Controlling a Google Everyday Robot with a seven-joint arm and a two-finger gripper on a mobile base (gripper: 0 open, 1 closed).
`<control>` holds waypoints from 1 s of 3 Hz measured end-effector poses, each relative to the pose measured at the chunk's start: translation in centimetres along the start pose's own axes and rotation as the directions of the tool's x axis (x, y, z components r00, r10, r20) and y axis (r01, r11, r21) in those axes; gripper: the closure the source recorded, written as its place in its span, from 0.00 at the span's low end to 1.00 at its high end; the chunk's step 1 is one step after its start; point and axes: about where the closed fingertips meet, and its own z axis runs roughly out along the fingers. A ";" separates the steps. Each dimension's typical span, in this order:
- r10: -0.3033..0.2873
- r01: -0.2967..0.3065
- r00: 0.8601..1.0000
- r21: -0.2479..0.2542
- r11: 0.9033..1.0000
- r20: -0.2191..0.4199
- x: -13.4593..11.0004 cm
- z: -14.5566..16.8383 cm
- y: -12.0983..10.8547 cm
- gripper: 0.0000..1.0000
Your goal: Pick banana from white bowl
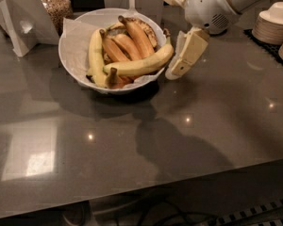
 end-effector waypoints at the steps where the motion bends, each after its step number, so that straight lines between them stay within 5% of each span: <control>1: 0.000 0.000 1.000 0.000 1.000 0.000 0.0 0.0 0.0 0.00; 2: -0.063 0.062 0.998 -0.005 0.998 -0.011 -0.6 1.4 -0.7 0.00; 3: -0.112 0.111 0.993 -0.034 0.993 -0.028 -0.8 3.3 -1.1 0.19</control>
Offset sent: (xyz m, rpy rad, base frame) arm 0.0249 0.0276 -0.0099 -0.0774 -0.0791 0.0911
